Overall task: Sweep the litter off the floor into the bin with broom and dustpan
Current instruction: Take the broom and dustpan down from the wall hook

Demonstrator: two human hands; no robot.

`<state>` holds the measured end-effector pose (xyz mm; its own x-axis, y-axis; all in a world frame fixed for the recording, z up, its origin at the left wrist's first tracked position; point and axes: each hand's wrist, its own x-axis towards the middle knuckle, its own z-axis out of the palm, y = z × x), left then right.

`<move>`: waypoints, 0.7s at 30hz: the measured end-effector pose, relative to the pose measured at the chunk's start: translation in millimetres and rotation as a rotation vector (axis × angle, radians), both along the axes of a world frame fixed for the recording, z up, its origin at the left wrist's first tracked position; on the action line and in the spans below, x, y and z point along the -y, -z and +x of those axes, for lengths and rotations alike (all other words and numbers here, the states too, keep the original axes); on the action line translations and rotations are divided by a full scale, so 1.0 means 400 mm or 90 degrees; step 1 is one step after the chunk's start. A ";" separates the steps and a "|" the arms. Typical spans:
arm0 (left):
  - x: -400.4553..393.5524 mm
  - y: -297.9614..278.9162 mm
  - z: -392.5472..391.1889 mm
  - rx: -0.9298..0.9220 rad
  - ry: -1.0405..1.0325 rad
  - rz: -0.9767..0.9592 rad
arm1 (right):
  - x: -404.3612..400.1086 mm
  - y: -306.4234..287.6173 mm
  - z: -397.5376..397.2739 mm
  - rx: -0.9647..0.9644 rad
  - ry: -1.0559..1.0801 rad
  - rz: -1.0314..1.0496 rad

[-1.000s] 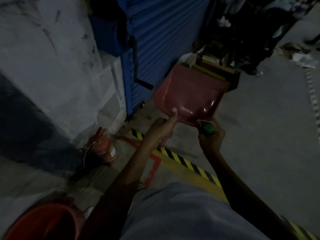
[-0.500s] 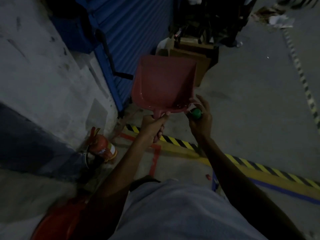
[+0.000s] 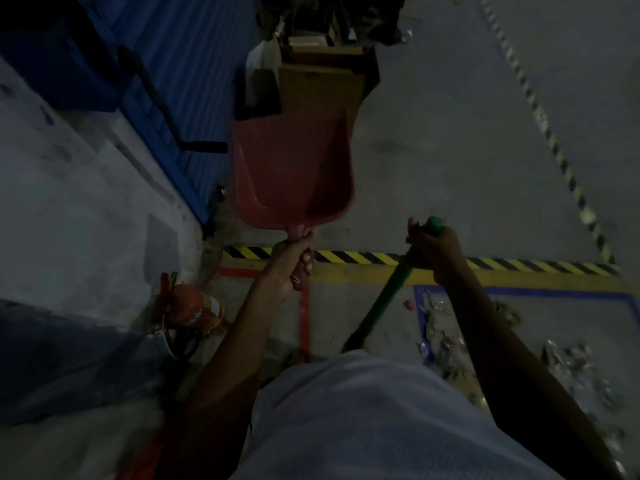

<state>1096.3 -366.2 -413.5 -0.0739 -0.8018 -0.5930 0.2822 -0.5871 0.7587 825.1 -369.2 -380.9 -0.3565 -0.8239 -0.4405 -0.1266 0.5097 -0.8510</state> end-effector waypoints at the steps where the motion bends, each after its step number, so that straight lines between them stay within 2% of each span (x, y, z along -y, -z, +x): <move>1: 0.000 0.013 0.007 0.003 -0.002 -0.002 | -0.012 -0.030 0.002 0.080 0.014 -0.014; 5: -0.001 0.049 0.023 0.032 0.022 0.045 | -0.085 -0.126 -0.011 0.353 0.089 -0.162; 7: 0.001 0.064 0.022 0.038 0.009 0.052 | -0.139 -0.136 -0.029 0.528 0.073 -0.244; 8: 0.004 0.070 0.020 0.037 0.003 0.050 | -0.168 -0.131 -0.034 0.621 0.108 -0.271; 10: 0.014 0.078 0.019 0.034 -0.003 0.056 | -0.219 -0.150 -0.031 0.758 0.133 -0.262; 11: 0.021 0.081 0.020 0.033 -0.002 0.063 | -0.243 -0.146 -0.023 0.769 0.140 -0.266; 12: 0.028 0.085 0.022 0.031 -0.003 0.069 | -0.263 -0.119 -0.003 0.754 0.133 -0.277; 14: 0.039 0.085 0.025 0.028 0.004 0.075 | -0.294 -0.084 0.036 0.554 0.129 -0.188; 16: 0.047 0.084 0.027 0.026 0.007 0.079 | -0.281 -0.034 0.081 0.434 0.103 -0.061; 18: 0.043 0.083 0.029 0.039 0.025 0.073 | -0.248 0.032 0.122 0.406 0.165 0.044; 19: 0.039 0.080 0.029 0.046 0.039 0.071 | -0.220 0.072 0.131 0.347 0.154 0.068; 20: 0.036 0.081 0.028 0.053 0.047 0.065 | -0.187 0.097 0.144 0.233 0.147 0.099; 21: 0.036 0.082 0.027 0.062 0.052 0.053 | -0.163 0.132 0.137 0.254 0.149 0.113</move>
